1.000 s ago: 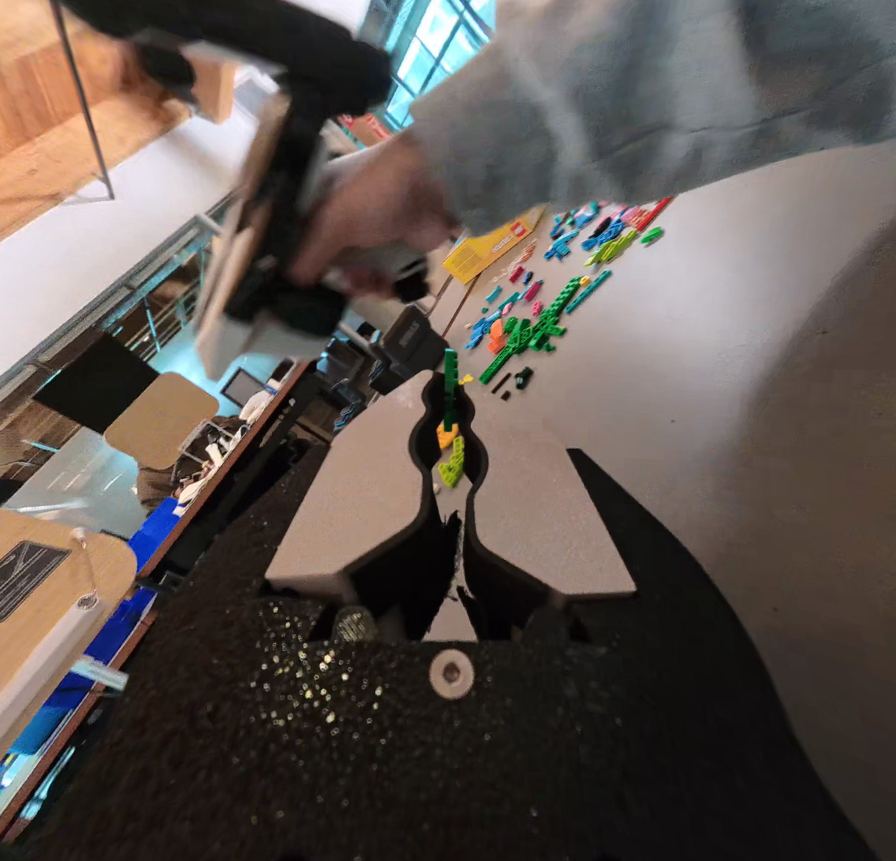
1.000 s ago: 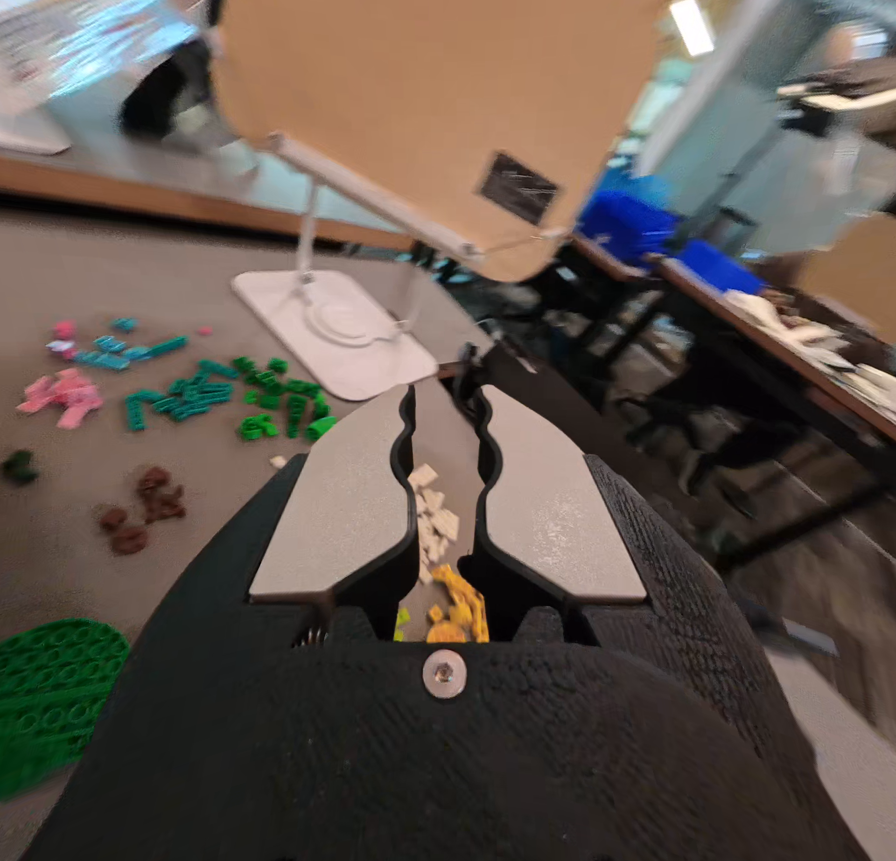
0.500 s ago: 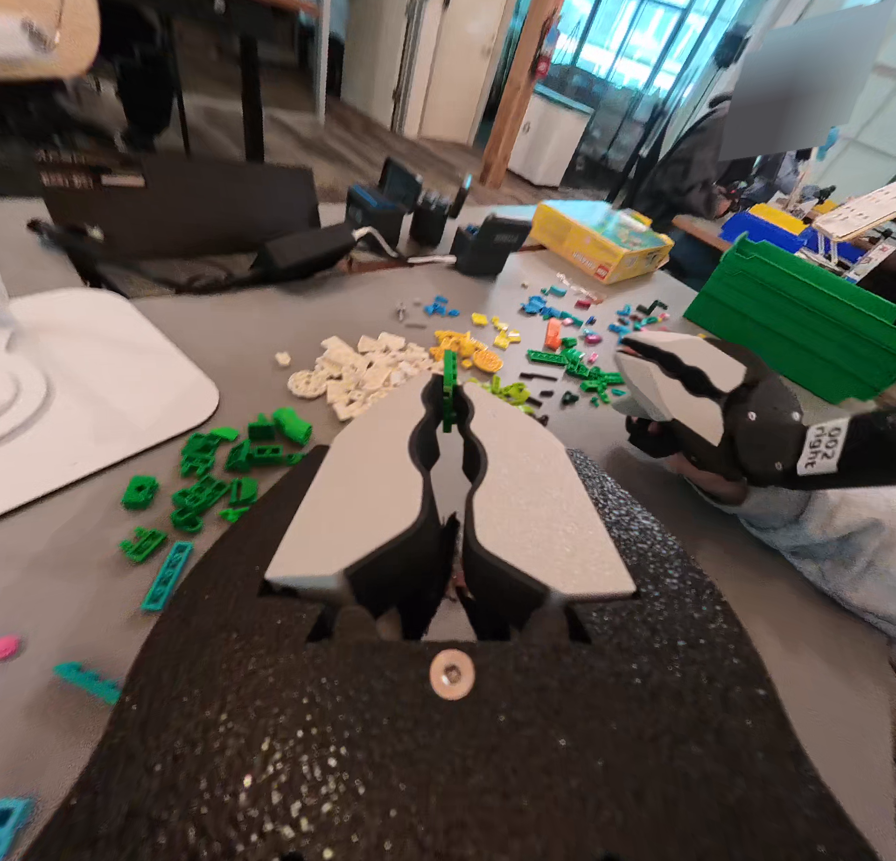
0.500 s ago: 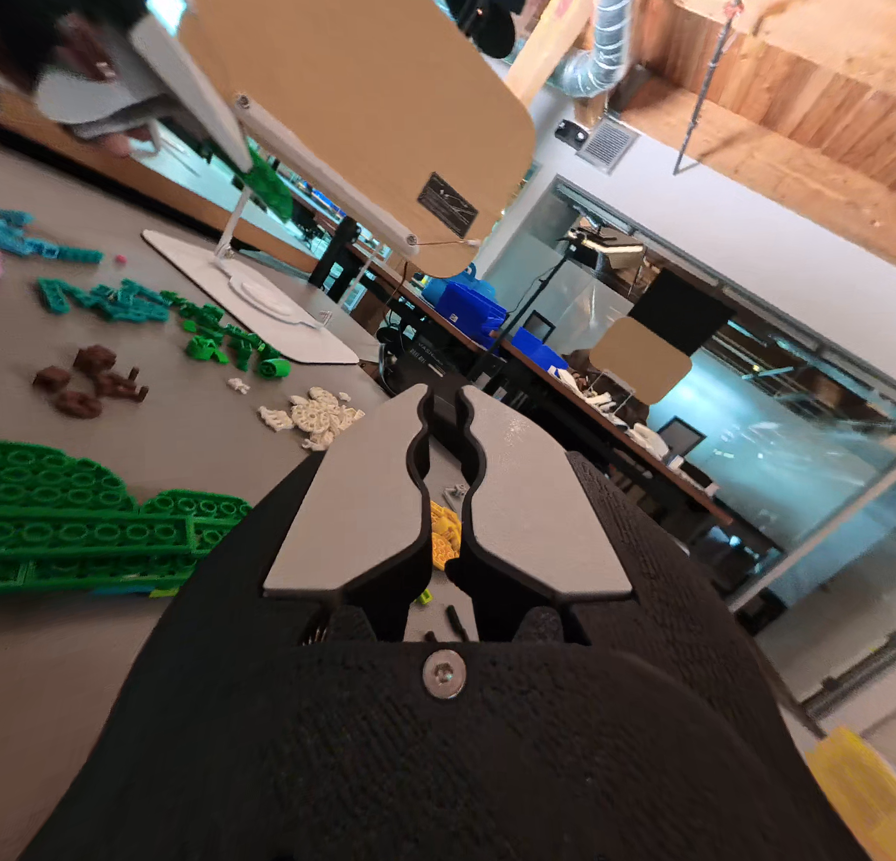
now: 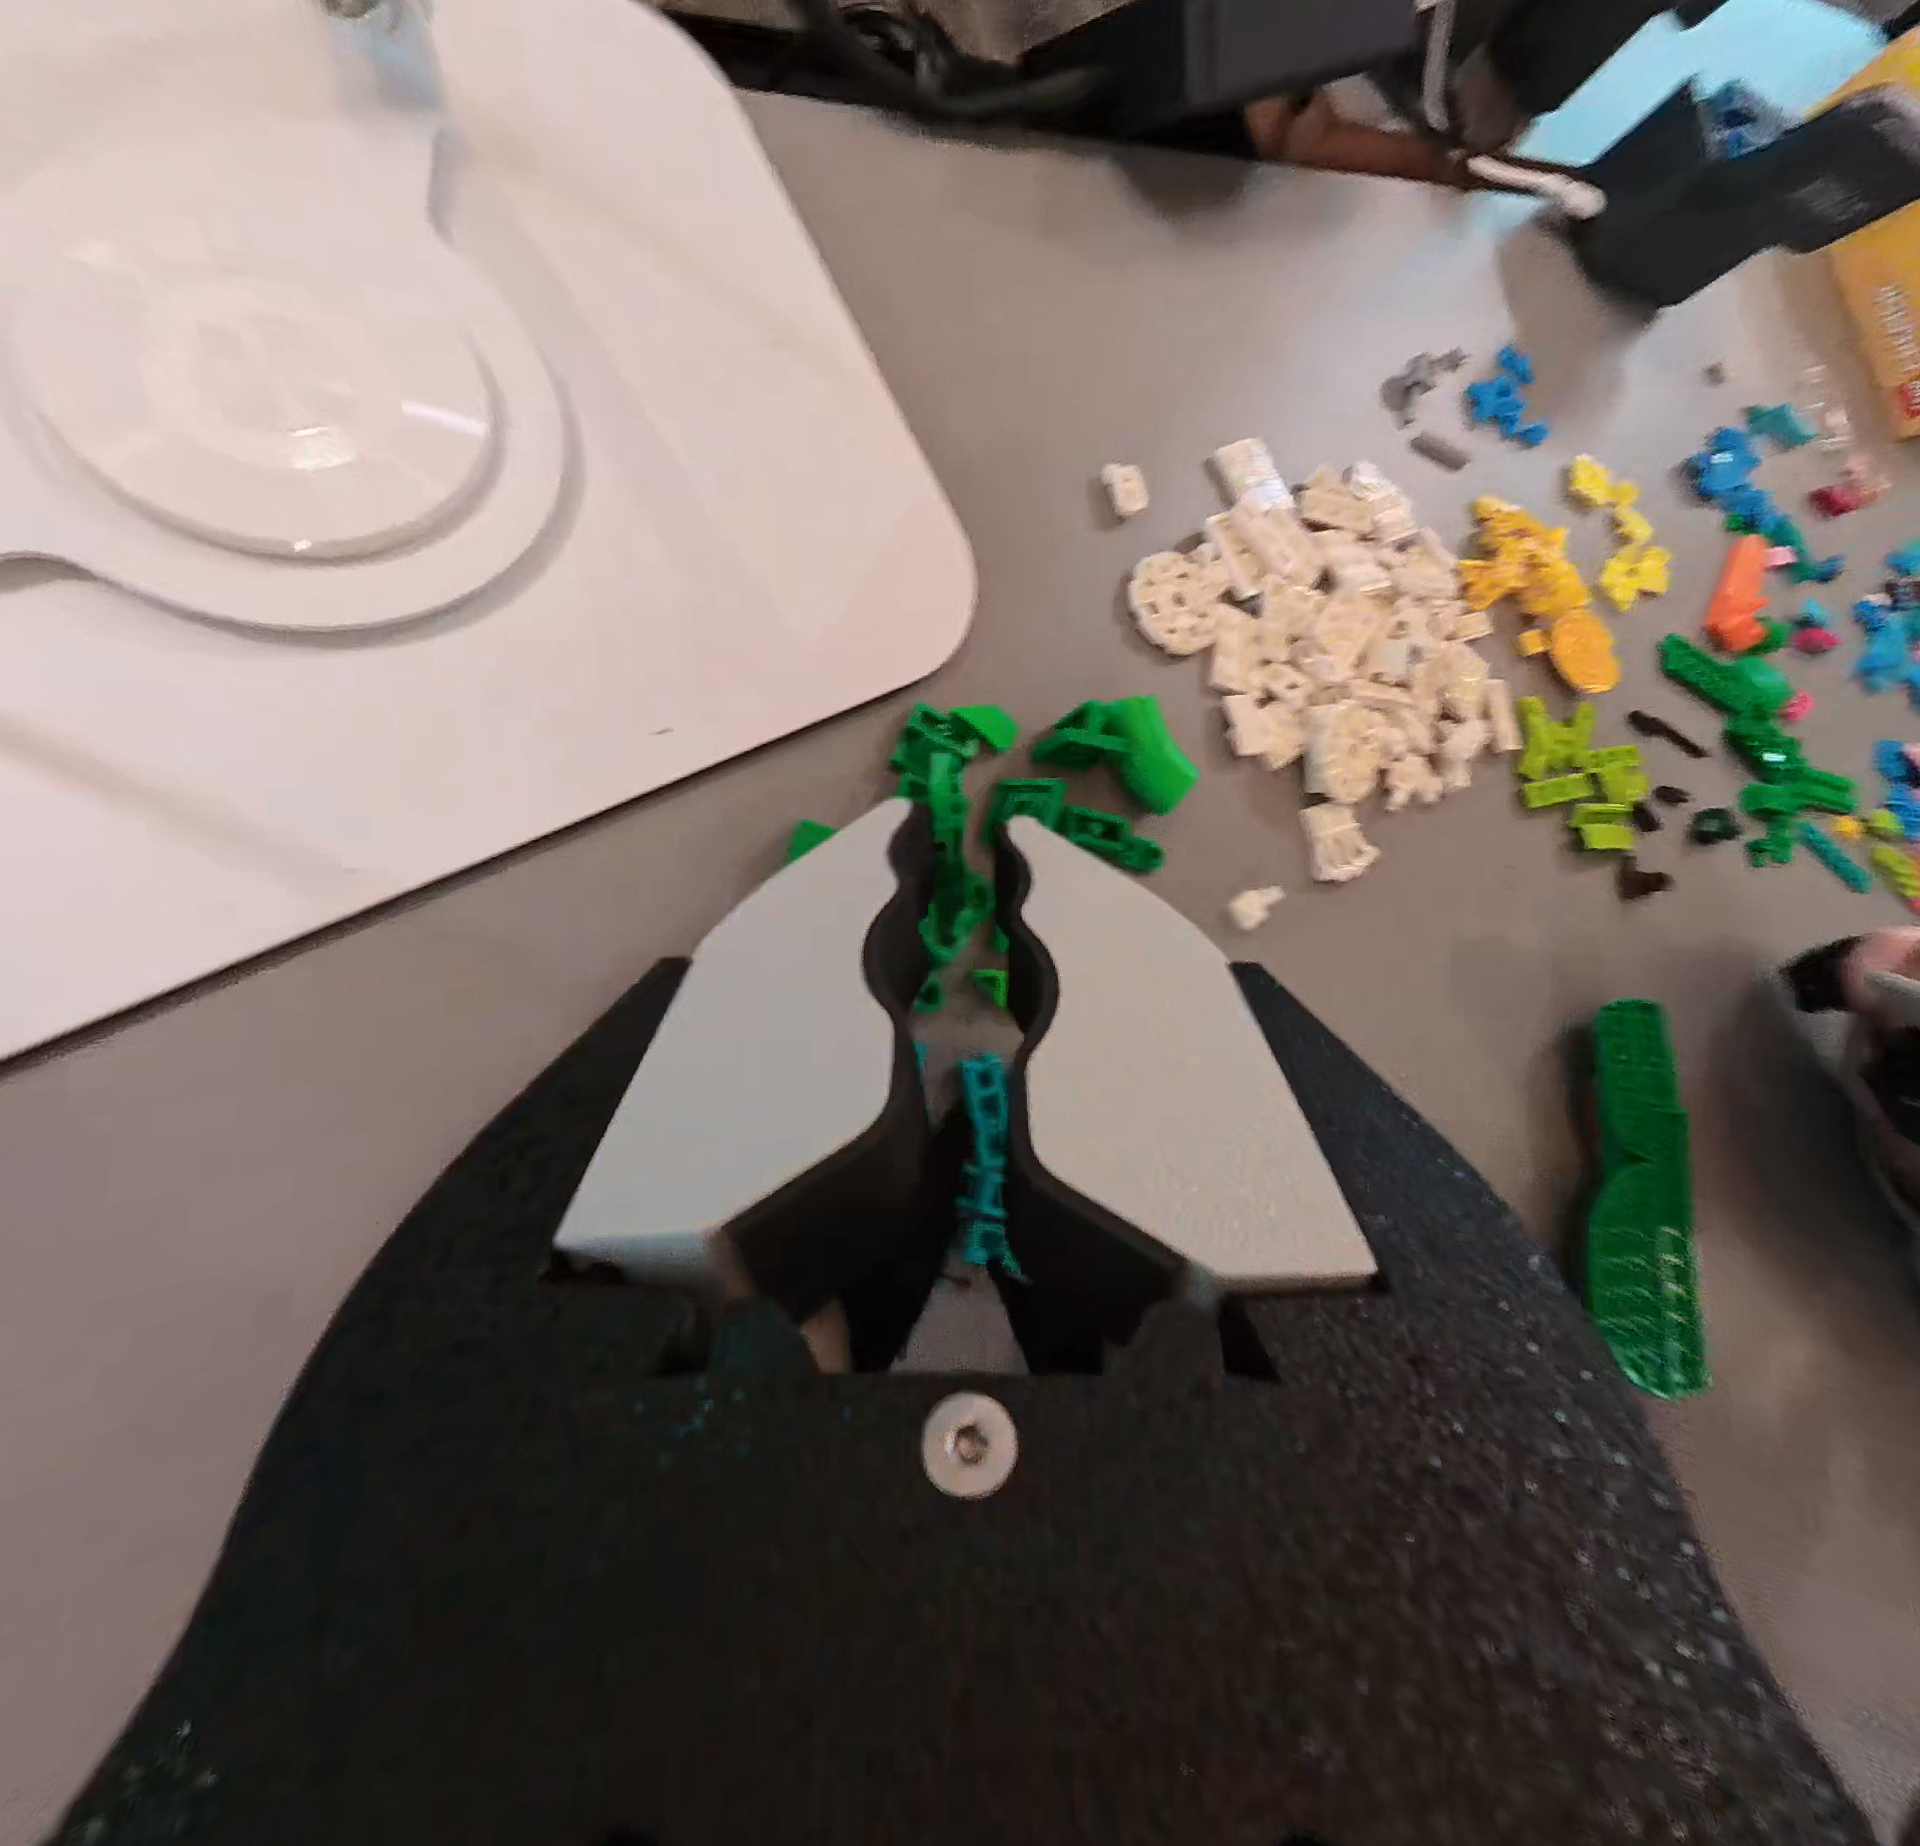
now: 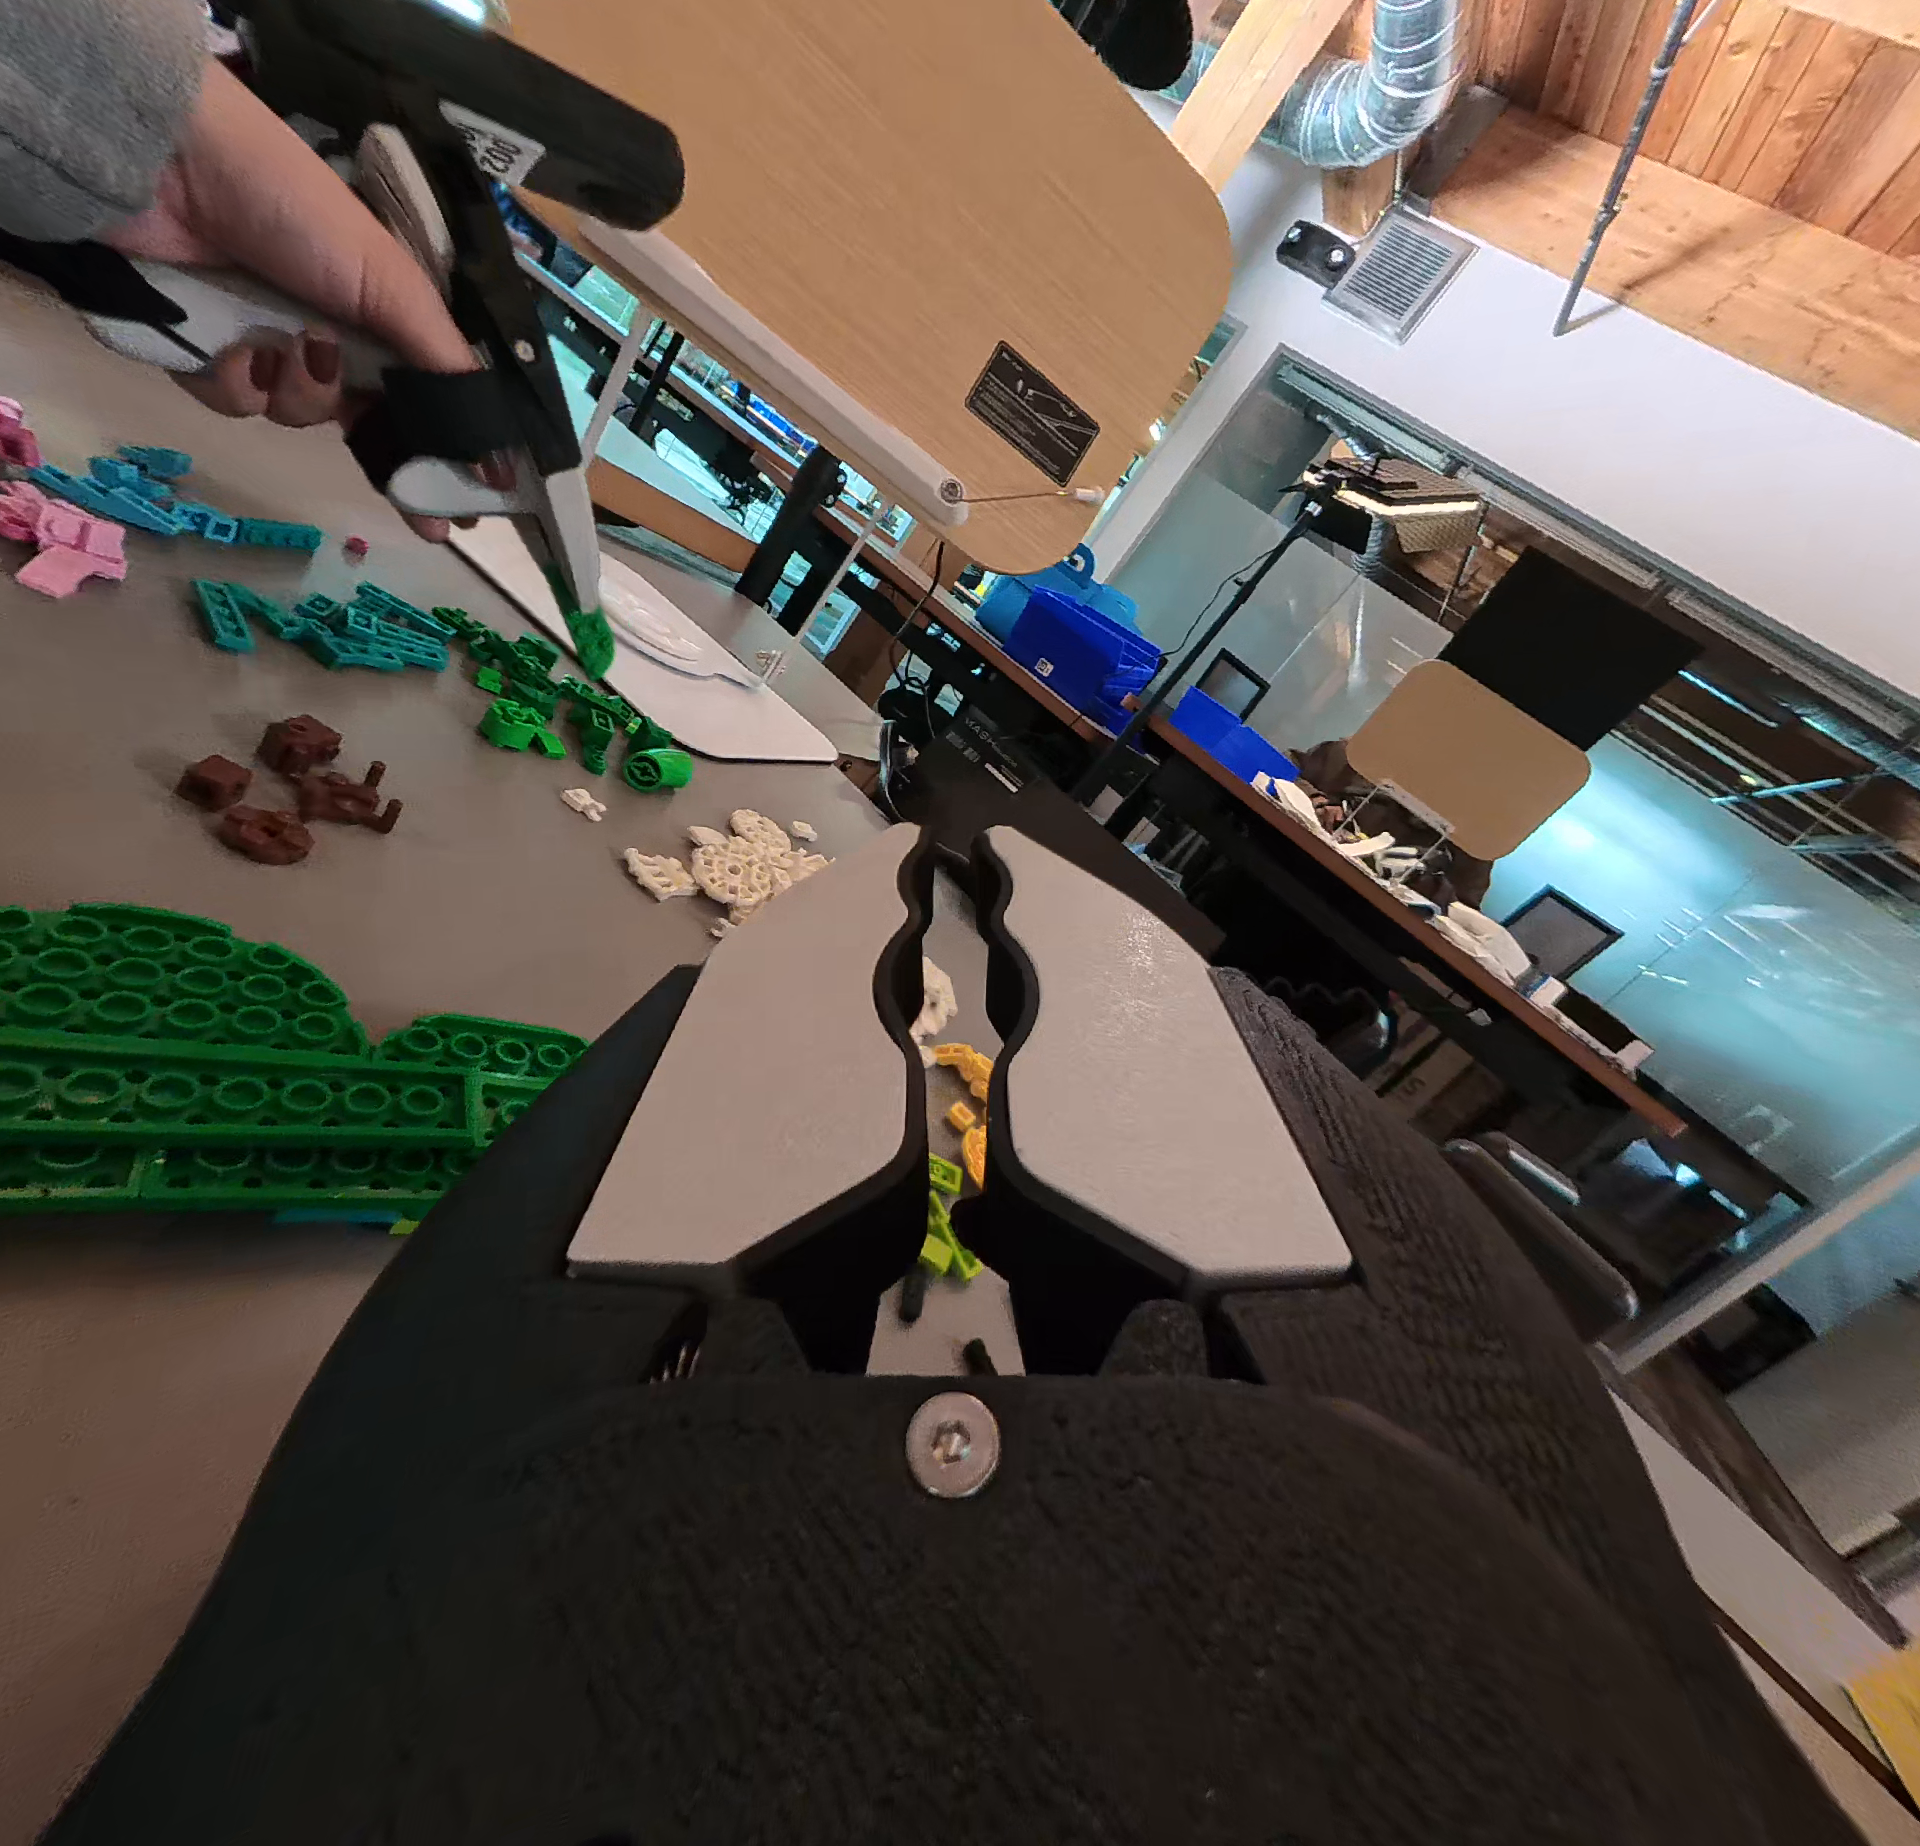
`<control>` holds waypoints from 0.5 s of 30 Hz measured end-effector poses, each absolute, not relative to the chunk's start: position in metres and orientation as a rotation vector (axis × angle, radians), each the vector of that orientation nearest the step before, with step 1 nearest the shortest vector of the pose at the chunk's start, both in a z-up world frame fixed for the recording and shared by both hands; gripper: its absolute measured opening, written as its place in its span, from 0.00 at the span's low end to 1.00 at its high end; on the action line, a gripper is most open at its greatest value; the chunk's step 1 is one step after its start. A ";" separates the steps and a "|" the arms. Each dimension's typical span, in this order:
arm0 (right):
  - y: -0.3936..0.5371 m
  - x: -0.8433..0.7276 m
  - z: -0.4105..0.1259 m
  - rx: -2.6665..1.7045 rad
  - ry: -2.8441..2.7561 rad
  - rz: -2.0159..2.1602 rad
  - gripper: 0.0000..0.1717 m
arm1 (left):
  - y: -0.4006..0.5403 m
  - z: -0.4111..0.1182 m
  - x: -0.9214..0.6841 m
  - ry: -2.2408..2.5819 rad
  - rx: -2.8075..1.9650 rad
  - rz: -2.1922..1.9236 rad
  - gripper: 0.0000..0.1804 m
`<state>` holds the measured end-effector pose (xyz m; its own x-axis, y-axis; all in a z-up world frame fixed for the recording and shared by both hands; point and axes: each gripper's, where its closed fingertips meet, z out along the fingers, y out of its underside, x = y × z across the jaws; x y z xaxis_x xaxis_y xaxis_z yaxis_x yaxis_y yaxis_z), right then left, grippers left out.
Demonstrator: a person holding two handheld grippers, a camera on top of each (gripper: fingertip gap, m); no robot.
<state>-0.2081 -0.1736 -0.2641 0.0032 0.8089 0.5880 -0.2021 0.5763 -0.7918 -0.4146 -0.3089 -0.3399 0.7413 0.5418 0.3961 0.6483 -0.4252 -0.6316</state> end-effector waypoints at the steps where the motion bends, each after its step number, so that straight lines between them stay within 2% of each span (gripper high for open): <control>1: -0.175 -0.208 -0.265 -0.575 -1.349 0.865 0.04 | -0.311 -0.344 -0.417 -0.907 -2.138 -0.150 0.12; 4: -0.176 -0.209 -0.267 -0.570 -1.362 0.861 0.04 | -0.314 -0.349 -0.416 -0.891 -2.172 -0.130 0.24; 10: -0.172 -0.210 -0.267 -0.596 -1.357 0.875 0.03 | -0.341 -0.304 -0.391 -0.650 -2.217 0.086 0.34; 12: -0.170 -0.210 -0.267 -0.606 -1.353 0.884 0.03 | -0.362 -0.291 -0.367 -0.560 -2.248 0.168 0.47; 13: -0.170 -0.211 -0.267 -0.610 -1.352 0.887 0.03 | -0.374 -0.290 -0.351 -0.492 -2.283 0.201 0.50; 15: -0.170 -0.211 -0.268 -0.616 -1.357 0.891 0.03 | -0.405 -0.299 -0.318 -0.336 -2.410 0.263 0.51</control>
